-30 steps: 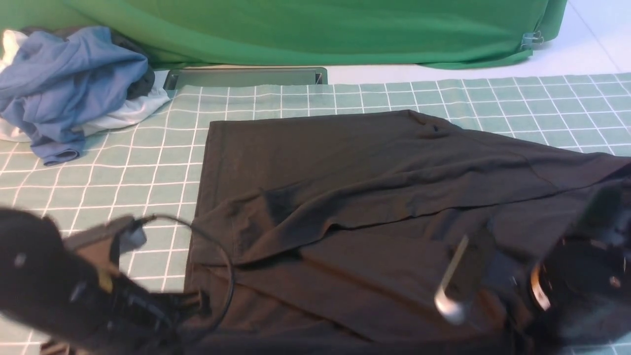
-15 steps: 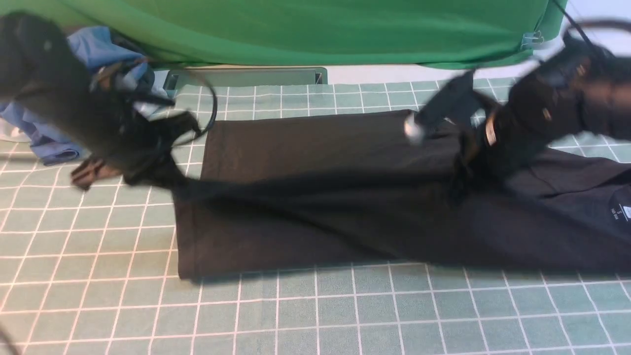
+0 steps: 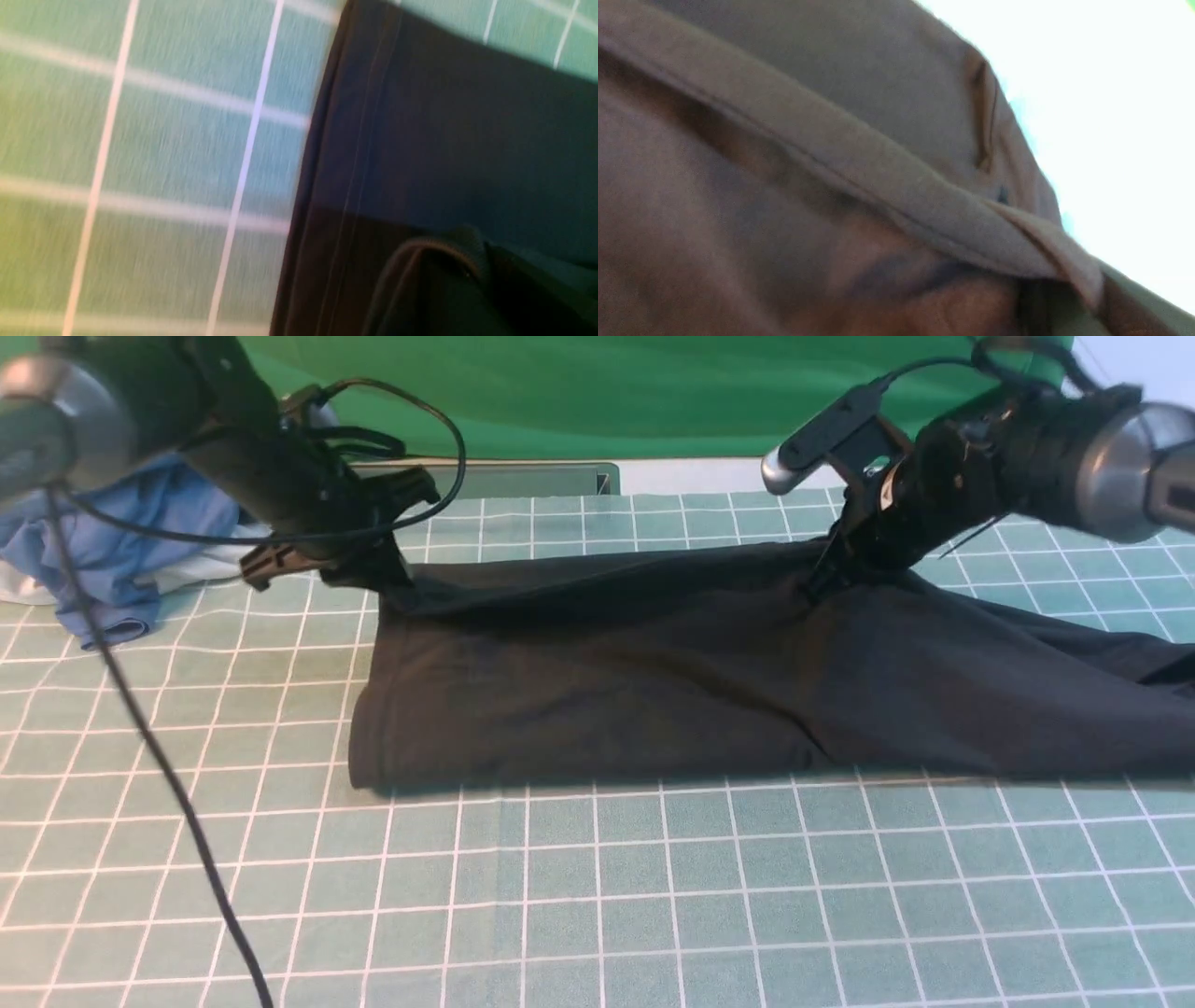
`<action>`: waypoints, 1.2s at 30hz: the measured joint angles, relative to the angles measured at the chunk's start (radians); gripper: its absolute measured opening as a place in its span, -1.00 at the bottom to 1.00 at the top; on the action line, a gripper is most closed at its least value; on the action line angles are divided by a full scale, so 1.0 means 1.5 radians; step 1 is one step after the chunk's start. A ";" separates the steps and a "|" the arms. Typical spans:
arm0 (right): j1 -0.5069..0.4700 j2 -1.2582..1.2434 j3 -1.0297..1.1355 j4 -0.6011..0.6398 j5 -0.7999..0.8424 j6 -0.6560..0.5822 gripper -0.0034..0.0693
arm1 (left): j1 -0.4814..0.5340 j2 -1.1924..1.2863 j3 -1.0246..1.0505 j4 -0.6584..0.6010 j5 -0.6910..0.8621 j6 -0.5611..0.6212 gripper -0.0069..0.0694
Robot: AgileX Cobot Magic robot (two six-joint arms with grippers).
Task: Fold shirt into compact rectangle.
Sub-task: 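Fold the black garment in half by bringing its near edge over to the far edge, then pull the folded dark garment lengthwise by its ends to straighten it flat on the table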
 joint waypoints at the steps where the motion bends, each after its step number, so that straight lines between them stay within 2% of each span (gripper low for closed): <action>1: -0.003 0.013 0.000 -0.004 -0.024 0.000 -0.72 | 0.000 0.020 -0.019 0.000 -0.009 0.001 -0.75; 6: -0.008 0.039 0.000 -0.030 -0.087 -0.001 -0.51 | 0.000 0.064 -0.042 0.001 -0.062 0.002 -0.64; 9: -0.011 0.040 0.000 -0.052 -0.100 -0.001 -0.21 | 0.000 0.070 -0.043 0.011 -0.073 0.002 -0.44; 11: -0.011 0.039 -0.001 -0.061 -0.105 -0.001 0.04 | 0.001 0.068 -0.043 0.031 -0.075 -0.006 -0.22; 12: -0.011 0.038 -0.001 -0.061 -0.105 -0.001 0.04 | 0.001 0.068 -0.043 0.032 -0.075 -0.006 -0.20; 13: -0.011 0.033 -0.005 -0.064 -0.105 -0.001 0.12 | 0.003 0.060 -0.043 0.043 -0.075 -0.020 -0.03; 15: -0.012 0.020 -0.019 -0.067 -0.092 -0.001 0.12 | 0.007 0.041 -0.043 0.052 -0.075 -0.023 0.19; 18: -0.012 0.000 -0.043 -0.069 -0.059 -0.001 -0.03 | 0.010 0.014 -0.043 0.053 -0.075 -0.023 0.35; 20: -0.012 -0.033 -0.085 -0.069 0.005 -0.001 -0.33 | 0.012 -0.025 -0.043 0.054 -0.064 -0.024 0.41; 21: -0.012 -0.049 -0.108 -0.066 0.052 -0.001 -0.56 | 0.013 -0.043 -0.045 0.052 -0.046 -0.026 0.36; 22: -0.012 -0.055 -0.115 -0.065 0.069 -0.001 -0.59 | 0.013 -0.045 -0.045 0.052 -0.042 -0.026 0.34; 24: -0.012 -0.082 -0.156 -0.048 0.178 -0.001 -0.78 | 0.013 -0.067 -0.049 0.052 0.015 -0.025 0.04; 27: -0.012 -0.106 -0.197 -0.032 0.362 -0.006 -0.83 | 0.013 -0.072 -0.048 0.051 0.113 -0.007 -0.50; 29: -0.015 -0.118 -0.199 -0.028 0.430 -0.009 -0.83 | 0.013 -0.070 -0.045 0.052 0.180 0.021 -0.69; 31: -0.027 -0.135 -0.178 -0.016 0.458 -0.009 -0.83 | 0.013 -0.074 -0.033 0.050 0.230 0.052 -0.77; 36: -0.100 -0.231 -0.026 0.038 0.468 -0.010 -0.83 | 0.016 -0.144 0.030 0.053 0.248 0.051 -0.78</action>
